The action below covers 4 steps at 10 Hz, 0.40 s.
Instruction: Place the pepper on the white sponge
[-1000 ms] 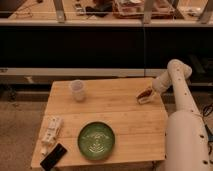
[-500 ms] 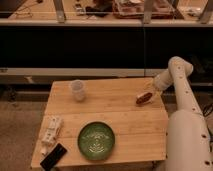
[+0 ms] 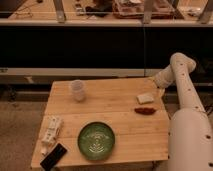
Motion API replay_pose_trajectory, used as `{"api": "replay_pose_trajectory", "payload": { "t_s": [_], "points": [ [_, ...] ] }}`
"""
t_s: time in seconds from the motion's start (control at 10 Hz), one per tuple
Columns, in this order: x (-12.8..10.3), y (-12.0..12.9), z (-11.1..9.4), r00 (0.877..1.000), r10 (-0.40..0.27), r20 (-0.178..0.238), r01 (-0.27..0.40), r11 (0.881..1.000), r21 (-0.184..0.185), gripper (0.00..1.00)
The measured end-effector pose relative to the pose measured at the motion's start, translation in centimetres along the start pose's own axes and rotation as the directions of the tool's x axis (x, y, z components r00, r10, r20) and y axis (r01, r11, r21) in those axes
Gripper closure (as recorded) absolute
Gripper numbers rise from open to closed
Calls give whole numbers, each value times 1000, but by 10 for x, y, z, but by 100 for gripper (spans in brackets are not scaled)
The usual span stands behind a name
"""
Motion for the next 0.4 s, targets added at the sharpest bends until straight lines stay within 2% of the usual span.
{"api": "replay_pose_trajectory", "payload": {
  "t_s": [0.4],
  "points": [
    [-1,2,-8,1000,-1,-4,1,1000,-3,20]
  ]
}}
